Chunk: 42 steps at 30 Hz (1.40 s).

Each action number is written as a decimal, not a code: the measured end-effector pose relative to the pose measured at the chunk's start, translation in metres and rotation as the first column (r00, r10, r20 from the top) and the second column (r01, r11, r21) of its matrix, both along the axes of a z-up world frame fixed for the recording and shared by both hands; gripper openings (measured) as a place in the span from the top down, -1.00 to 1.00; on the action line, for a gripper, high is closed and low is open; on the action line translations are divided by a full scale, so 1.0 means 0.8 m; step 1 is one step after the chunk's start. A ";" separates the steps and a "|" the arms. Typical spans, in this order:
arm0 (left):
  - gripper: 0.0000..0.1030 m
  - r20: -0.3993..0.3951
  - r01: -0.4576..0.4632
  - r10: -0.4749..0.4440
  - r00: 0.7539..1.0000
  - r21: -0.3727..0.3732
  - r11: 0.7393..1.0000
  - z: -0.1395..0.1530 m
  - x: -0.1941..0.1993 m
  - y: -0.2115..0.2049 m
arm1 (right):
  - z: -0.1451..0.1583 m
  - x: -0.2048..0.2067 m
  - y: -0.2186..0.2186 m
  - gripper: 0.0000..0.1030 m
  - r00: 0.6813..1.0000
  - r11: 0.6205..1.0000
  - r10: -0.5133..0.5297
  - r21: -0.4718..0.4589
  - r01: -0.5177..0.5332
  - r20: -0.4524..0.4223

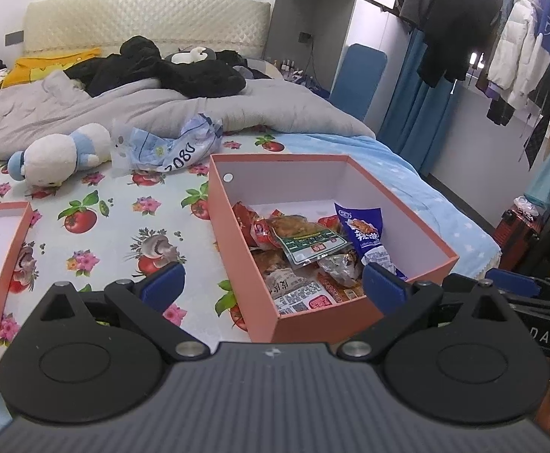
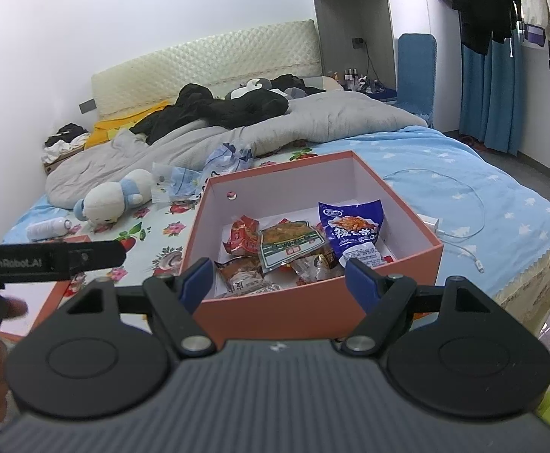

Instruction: Organize snacks

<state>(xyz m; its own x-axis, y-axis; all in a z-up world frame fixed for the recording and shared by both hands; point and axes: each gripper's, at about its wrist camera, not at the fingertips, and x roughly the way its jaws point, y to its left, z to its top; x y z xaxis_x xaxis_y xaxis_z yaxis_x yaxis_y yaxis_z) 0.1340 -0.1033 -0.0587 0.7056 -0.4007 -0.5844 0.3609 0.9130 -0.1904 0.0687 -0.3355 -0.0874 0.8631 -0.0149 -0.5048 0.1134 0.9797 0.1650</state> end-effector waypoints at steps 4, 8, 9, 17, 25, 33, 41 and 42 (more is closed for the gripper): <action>-0.98 0.000 -0.003 0.003 1.000 0.001 1.000 0.000 -0.001 0.000 | -0.003 0.001 -0.002 -0.52 1.000 1.000 -0.002 0.003 0.002 -0.003; -0.98 0.005 -0.003 0.003 1.000 0.007 1.000 0.000 -0.001 -0.001 | -0.006 0.000 -0.004 -0.52 1.000 1.000 -0.010 0.006 0.010 -0.005; -0.98 0.008 -0.003 0.003 1.000 0.007 1.000 0.000 -0.001 -0.001 | -0.006 0.000 -0.005 -0.52 1.000 1.000 -0.010 0.007 0.010 -0.005; -0.98 0.009 -0.003 0.003 1.000 0.000 1.000 0.003 -0.003 -0.001 | -0.005 0.003 -0.003 -0.52 1.000 1.000 -0.013 0.006 0.013 -0.004; -0.98 0.014 -0.011 0.011 1.000 -0.001 1.000 0.008 -0.003 0.002 | -0.004 0.003 -0.001 -0.52 1.000 1.000 -0.008 0.008 0.008 0.000; -0.98 0.024 -0.017 0.017 1.000 -0.001 1.000 0.013 -0.003 0.004 | -0.002 0.002 0.000 -0.52 1.000 1.000 -0.003 0.007 0.003 0.004; -0.98 0.025 -0.018 0.018 1.000 -0.001 1.000 0.013 -0.003 0.004 | 0.000 0.003 0.001 -0.52 1.000 1.000 -0.001 0.006 0.000 0.007; -0.98 0.024 -0.018 0.018 1.000 -0.002 1.000 0.013 -0.003 0.004 | 0.000 0.003 0.001 -0.52 1.000 1.000 -0.001 0.006 0.001 0.007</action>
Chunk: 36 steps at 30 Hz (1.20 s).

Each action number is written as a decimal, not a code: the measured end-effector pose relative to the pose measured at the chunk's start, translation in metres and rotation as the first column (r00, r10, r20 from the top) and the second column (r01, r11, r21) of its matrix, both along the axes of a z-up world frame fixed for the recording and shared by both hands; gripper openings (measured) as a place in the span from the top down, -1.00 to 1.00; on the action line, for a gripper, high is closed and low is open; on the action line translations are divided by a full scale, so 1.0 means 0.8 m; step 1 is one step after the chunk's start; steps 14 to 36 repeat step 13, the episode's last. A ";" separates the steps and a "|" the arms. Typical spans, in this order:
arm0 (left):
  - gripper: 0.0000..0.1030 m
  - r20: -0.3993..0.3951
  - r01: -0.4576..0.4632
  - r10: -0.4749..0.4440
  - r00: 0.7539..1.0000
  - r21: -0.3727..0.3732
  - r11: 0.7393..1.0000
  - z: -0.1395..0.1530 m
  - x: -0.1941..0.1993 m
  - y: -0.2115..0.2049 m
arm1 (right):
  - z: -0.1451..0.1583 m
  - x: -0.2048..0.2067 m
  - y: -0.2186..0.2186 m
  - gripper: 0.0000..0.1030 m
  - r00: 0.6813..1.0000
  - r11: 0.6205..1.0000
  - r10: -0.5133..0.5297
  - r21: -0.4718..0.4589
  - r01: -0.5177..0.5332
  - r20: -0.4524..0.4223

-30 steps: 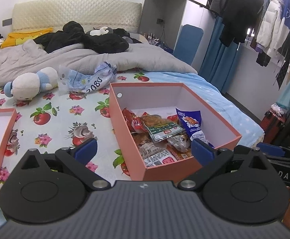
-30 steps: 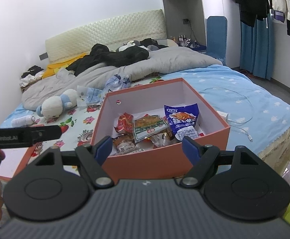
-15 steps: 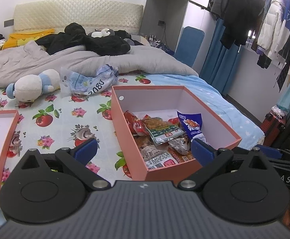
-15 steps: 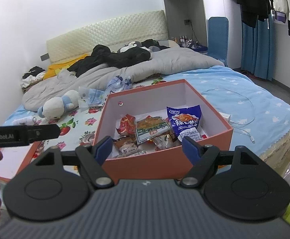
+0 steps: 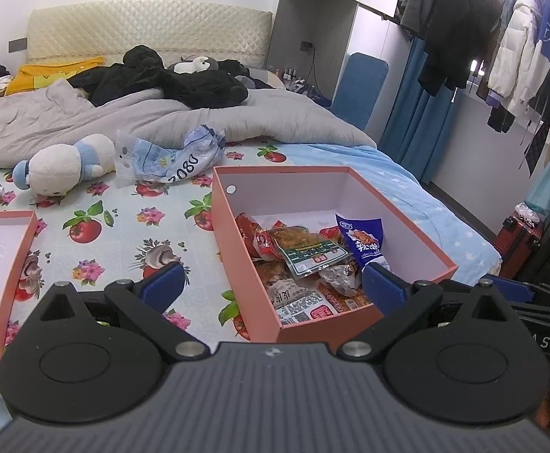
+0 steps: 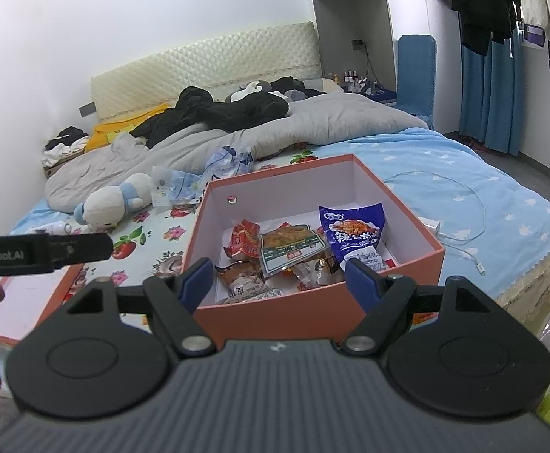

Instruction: Organize snacks

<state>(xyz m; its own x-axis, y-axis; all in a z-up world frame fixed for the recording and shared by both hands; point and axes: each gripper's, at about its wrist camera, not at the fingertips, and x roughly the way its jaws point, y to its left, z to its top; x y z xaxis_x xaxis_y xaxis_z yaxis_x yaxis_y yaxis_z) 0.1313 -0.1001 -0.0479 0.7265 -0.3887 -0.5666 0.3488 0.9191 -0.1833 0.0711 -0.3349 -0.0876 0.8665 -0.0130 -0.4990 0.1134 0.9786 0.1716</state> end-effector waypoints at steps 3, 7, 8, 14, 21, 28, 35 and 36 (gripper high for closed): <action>-0.98 -0.001 -0.001 0.001 1.000 0.000 1.000 0.000 0.000 0.000 | 0.001 0.001 0.000 -0.52 1.000 1.000 0.003 0.002 -0.003 -0.001; -0.98 0.001 -0.001 0.001 1.000 0.000 1.000 0.001 0.000 0.000 | 0.002 0.001 0.000 -0.52 1.000 1.000 0.005 0.003 -0.005 -0.001; -0.98 0.003 0.000 0.000 1.000 0.000 1.000 0.001 -0.001 0.000 | 0.002 0.001 0.001 -0.52 1.000 1.000 0.005 0.003 -0.005 -0.001; -0.98 0.004 -0.001 0.001 1.000 0.002 1.000 0.002 -0.002 0.000 | 0.001 0.000 0.001 -0.52 1.000 1.000 0.005 0.003 -0.005 -0.003; -0.98 0.004 -0.001 0.001 1.000 0.002 1.000 0.002 -0.002 0.000 | 0.001 0.000 0.001 -0.52 1.000 1.000 0.005 0.003 -0.005 -0.003; -0.98 0.004 -0.001 0.001 1.000 0.002 1.000 0.002 -0.002 0.000 | 0.001 0.000 0.001 -0.52 1.000 1.000 0.005 0.003 -0.005 -0.003; -0.98 0.004 -0.001 0.001 1.000 0.002 1.000 0.002 -0.002 0.000 | 0.001 0.000 0.001 -0.52 1.000 1.000 0.005 0.003 -0.005 -0.003; -0.98 0.004 -0.001 0.001 1.000 0.002 1.000 0.002 -0.002 0.000 | 0.001 0.000 0.001 -0.52 1.000 1.000 0.005 0.003 -0.005 -0.003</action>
